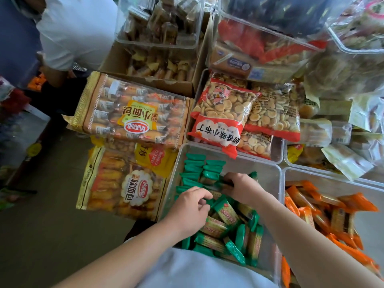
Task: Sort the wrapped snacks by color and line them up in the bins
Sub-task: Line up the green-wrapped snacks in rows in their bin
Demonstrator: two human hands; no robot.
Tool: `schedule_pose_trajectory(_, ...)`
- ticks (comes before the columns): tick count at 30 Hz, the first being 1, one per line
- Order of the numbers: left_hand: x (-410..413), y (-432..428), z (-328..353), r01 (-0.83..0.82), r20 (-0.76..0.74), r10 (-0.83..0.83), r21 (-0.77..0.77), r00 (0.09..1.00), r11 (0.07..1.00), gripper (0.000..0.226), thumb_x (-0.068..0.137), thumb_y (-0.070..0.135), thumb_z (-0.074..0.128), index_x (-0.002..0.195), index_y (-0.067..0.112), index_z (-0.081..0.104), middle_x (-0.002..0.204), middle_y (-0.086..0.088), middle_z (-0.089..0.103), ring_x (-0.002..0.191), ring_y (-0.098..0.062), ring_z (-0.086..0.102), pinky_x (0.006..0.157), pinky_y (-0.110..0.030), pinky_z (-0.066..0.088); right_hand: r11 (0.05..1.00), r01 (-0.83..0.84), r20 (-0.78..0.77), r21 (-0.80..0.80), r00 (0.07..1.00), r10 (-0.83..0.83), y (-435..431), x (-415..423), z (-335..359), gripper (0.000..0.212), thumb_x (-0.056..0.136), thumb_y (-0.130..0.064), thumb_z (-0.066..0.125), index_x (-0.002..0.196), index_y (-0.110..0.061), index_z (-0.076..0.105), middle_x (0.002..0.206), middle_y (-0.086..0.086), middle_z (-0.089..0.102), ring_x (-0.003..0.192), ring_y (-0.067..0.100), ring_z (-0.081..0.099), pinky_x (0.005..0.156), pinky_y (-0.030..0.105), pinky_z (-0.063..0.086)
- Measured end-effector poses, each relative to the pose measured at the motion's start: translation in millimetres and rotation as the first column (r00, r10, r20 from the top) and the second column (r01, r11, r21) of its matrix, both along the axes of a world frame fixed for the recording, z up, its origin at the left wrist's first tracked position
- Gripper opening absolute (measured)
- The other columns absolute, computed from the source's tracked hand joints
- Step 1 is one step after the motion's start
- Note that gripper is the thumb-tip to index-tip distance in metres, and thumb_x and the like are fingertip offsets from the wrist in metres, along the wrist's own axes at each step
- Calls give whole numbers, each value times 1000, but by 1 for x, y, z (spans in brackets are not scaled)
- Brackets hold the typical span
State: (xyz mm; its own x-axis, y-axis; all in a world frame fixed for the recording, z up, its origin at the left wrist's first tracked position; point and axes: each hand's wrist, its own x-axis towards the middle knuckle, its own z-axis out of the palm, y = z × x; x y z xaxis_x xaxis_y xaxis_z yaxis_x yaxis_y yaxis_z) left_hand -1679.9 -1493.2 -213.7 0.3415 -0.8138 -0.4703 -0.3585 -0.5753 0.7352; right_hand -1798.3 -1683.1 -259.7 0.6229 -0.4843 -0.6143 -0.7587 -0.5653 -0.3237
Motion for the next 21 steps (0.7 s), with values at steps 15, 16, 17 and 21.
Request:
schedule_pose_trajectory(15, -11, -3, 22, -225, -249, 200, -76, 948, 971, 38, 98, 20, 72, 133, 30, 60, 120, 20, 64, 114, 6, 61, 85, -3, 48, 918, 370, 343, 144, 851, -397, 21, -30, 83, 16, 97, -22, 62, 110, -25, 70, 103, -4, 74, 89, 19, 68, 78, 39, 59)
schedule_pose_trajectory(16, -12, -5, 25, -256, -308, 220, -81, 926, 963, 42, 96, 19, 75, 132, 32, 58, 121, 20, 64, 113, 7, 61, 86, -5, 49, 881, 382, 370, 280, 804, -466, 28, -33, 92, 16, 98, -20, 65, 110, -27, 73, 104, -6, 75, 91, 15, 70, 81, 37, 60)
schedule_pose_trajectory(17, -11, -7, 27, -283, -351, 238, -82, 905, 956, 46, 94, 19, 78, 134, 31, 58, 121, 18, 66, 113, 6, 63, 89, -9, 52, 821, 385, 361, 421, 760, -541, 36, -35, 101, 17, 99, -18, 67, 111, -27, 75, 105, -5, 77, 95, 14, 72, 86, 36, 61)
schedule_pose_trajectory(21, -7, -6, 35, -367, -479, 281, -93, 831, 926, 33, 93, 9, 77, 121, 24, 69, 106, 6, 79, 101, -9, 74, 90, -29, 61, 518, 398, 220, 757, 591, -776, 58, -33, 116, 19, 102, -12, 64, 117, -17, 74, 109, 5, 80, 103, 28, 76, 91, 48, 62)
